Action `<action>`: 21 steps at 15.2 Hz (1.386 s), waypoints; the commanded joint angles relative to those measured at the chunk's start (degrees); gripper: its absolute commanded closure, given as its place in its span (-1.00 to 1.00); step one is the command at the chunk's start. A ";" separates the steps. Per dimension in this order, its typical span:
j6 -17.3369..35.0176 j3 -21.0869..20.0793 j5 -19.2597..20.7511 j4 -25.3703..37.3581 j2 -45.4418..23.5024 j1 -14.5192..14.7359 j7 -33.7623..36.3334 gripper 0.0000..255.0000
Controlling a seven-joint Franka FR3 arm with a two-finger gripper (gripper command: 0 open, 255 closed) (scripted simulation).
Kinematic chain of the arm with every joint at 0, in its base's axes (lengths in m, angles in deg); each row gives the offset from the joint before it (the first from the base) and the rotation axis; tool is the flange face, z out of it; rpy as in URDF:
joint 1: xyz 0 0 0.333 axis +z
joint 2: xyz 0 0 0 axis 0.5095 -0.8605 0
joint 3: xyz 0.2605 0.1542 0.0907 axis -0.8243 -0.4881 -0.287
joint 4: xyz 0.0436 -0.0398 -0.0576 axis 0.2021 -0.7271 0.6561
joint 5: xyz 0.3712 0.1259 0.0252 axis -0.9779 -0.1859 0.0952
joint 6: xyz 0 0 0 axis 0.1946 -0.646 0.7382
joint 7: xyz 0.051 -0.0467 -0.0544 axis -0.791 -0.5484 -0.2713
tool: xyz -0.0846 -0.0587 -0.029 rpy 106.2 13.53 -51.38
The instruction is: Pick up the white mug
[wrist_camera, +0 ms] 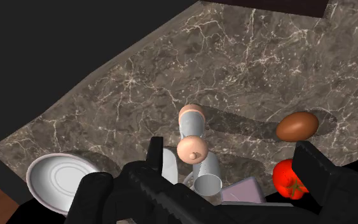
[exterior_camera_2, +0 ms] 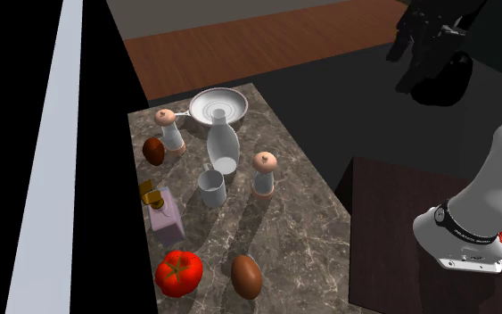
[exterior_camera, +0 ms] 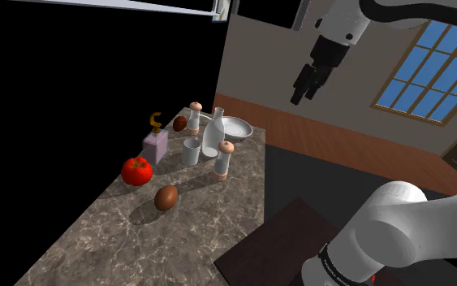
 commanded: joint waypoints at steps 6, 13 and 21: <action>8.97 -1.47 -0.82 -2.44 -6.82 0.50 2.29 -1.00; 20.74 -3.43 -1.43 -2.50 -18.92 1.04 5.37 -1.00; 31.80 -5.39 -0.91 2.22 -35.15 1.42 9.03 -1.00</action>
